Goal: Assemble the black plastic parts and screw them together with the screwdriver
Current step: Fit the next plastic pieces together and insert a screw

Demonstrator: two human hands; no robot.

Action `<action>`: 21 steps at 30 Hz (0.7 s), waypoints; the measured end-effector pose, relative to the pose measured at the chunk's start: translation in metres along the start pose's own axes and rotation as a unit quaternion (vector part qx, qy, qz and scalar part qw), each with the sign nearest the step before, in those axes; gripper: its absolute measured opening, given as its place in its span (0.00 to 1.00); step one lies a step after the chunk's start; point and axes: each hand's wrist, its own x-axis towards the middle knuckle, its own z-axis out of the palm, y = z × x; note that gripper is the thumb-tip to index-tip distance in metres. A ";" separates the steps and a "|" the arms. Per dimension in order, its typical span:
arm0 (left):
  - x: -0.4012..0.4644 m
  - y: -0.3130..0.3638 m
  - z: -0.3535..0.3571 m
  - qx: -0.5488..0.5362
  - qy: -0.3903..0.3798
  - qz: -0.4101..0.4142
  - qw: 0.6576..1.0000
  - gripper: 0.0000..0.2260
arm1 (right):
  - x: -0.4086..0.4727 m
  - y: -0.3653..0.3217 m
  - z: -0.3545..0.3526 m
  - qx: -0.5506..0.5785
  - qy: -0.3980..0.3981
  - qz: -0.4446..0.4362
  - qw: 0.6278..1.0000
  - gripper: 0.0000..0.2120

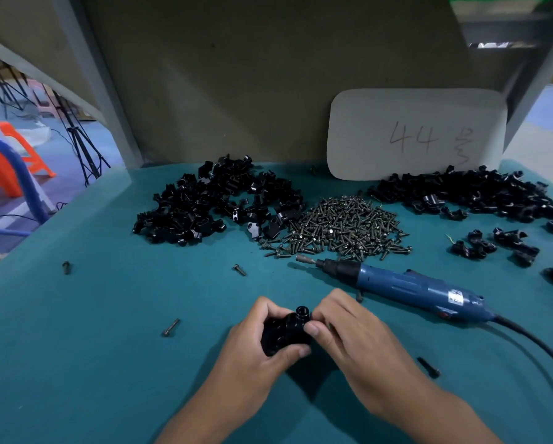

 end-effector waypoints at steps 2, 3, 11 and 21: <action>0.000 0.000 0.000 0.000 0.003 -0.002 1.000 0.16 | 0.000 -0.001 -0.002 0.010 0.000 0.001 1.000 0.14; 0.000 0.000 0.000 0.001 0.003 -0.003 1.000 0.16 | 0.000 -0.001 -0.002 0.013 -0.001 0.001 1.000 0.14; 0.000 0.003 0.000 -0.007 0.013 -0.003 1.000 0.14 | -0.005 -0.001 -0.004 0.026 -0.001 0.006 1.000 0.11; 0.000 0.000 0.001 0.005 0.011 -0.015 1.000 0.16 | -0.001 0.000 -0.001 0.019 0.002 0.011 1.000 0.15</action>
